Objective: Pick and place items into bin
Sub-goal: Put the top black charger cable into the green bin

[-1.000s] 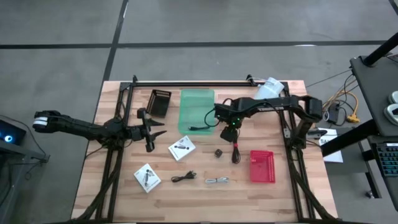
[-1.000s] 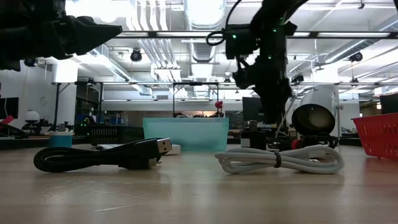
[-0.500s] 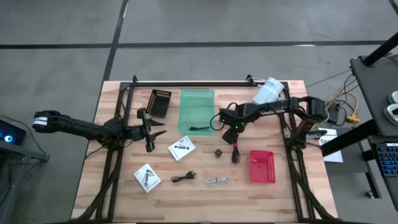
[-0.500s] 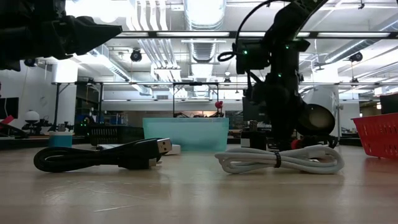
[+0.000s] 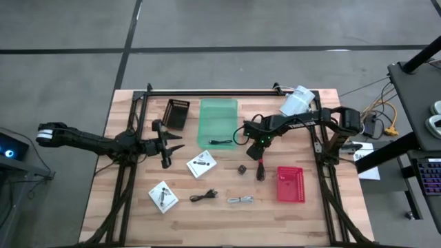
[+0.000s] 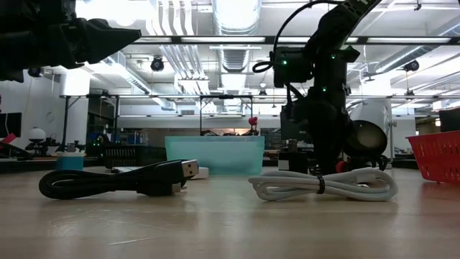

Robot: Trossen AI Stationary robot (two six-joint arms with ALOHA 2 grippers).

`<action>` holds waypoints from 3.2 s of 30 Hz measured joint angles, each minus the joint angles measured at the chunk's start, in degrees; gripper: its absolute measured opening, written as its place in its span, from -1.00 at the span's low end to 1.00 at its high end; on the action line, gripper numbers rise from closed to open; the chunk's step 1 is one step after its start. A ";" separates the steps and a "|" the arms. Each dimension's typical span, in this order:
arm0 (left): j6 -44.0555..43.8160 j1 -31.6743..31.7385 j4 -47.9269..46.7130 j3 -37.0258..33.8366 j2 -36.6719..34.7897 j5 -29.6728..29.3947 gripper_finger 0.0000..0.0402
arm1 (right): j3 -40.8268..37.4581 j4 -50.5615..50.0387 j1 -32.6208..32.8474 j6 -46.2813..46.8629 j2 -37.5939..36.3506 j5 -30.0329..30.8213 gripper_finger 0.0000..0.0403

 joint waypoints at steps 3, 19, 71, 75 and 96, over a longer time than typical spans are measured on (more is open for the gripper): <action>0.01 0.00 0.00 -0.01 0.00 0.00 -0.41 | 0.00 0.04 0.00 -1.20 0.00 -0.02 -0.07; -0.01 0.02 0.00 0.01 0.02 0.00 -0.41 | -0.90 0.67 0.00 -3.66 0.00 -0.22 -0.48; -0.01 0.02 -0.02 0.01 0.02 0.00 -0.41 | 19.82 -10.54 -0.17 -17.37 -0.09 3.34 -0.96; -0.01 0.00 -0.02 0.00 0.02 0.00 -0.41 | 20.63 -10.50 -0.31 -18.37 -0.09 5.96 -0.96; 0.01 0.02 -0.02 -0.01 0.02 0.00 -0.41 | 20.72 -10.32 -0.28 -26.80 -0.09 8.67 -0.96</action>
